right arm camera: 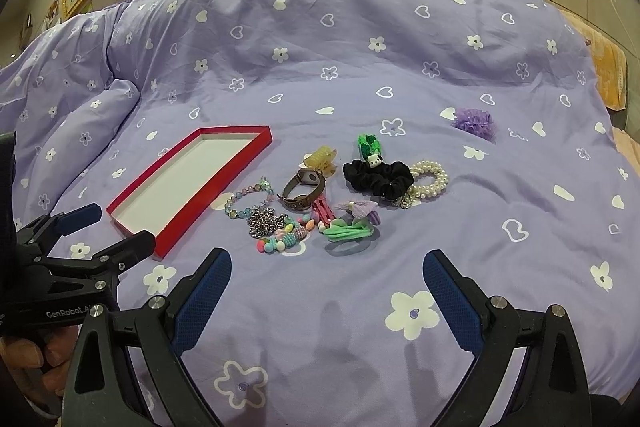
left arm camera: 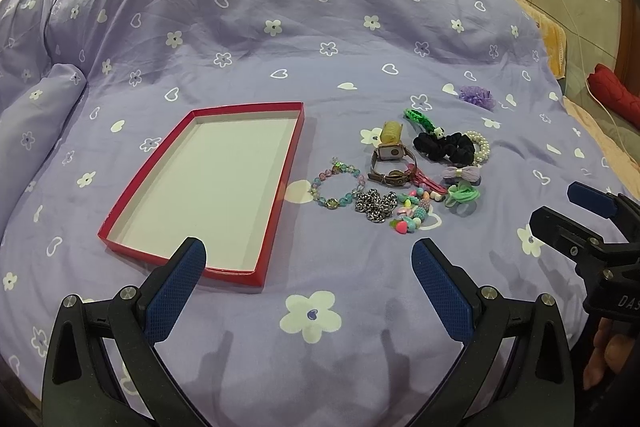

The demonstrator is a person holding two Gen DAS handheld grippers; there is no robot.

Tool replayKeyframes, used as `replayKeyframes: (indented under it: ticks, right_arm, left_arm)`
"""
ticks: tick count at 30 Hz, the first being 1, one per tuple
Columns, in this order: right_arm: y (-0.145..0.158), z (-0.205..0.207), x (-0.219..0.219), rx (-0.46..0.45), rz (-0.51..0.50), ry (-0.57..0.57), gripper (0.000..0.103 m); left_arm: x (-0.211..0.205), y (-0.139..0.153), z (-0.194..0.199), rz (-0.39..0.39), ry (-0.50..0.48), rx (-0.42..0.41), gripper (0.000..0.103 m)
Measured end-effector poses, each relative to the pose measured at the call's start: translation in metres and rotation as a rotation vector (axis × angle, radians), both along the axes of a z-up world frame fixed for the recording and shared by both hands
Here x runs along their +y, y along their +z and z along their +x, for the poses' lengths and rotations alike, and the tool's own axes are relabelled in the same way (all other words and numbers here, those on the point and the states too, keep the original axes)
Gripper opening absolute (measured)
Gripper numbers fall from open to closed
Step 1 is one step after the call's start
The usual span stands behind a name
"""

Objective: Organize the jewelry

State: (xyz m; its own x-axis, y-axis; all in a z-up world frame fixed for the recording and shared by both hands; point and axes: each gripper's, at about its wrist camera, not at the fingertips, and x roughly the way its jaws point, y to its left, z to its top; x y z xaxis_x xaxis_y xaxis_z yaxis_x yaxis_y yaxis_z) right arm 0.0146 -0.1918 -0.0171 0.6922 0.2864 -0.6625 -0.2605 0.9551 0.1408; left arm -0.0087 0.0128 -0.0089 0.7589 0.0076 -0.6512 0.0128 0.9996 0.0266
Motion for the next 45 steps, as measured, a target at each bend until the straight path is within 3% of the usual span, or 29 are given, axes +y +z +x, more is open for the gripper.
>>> replayKeyframes:
  ticks: [10, 21, 32, 45]
  right_arm:
    - [-0.004, 0.006, -0.004, 0.014, 0.003, -0.001, 0.098]
    - [-0.008, 0.043, -0.022, 0.059, 0.038, -0.026, 0.093]
    - [-0.031, 0.115, -0.033, 0.172, 0.073, -0.042, 0.063]
    - [-0.072, 0.183, -0.04, 0.283, 0.064, -0.058, 0.039]
  left_arm:
    - [-0.003, -0.003, 0.008, -0.004, -0.019, 0.028, 0.103]
    - [-0.005, -0.002, 0.059, -0.045, -0.078, 0.105, 0.087]
    - [-0.027, -0.012, 0.135, -0.058, -0.192, 0.216, 0.065]
    - [-0.054, -0.051, 0.203, -0.015, -0.277, 0.311, 0.061]
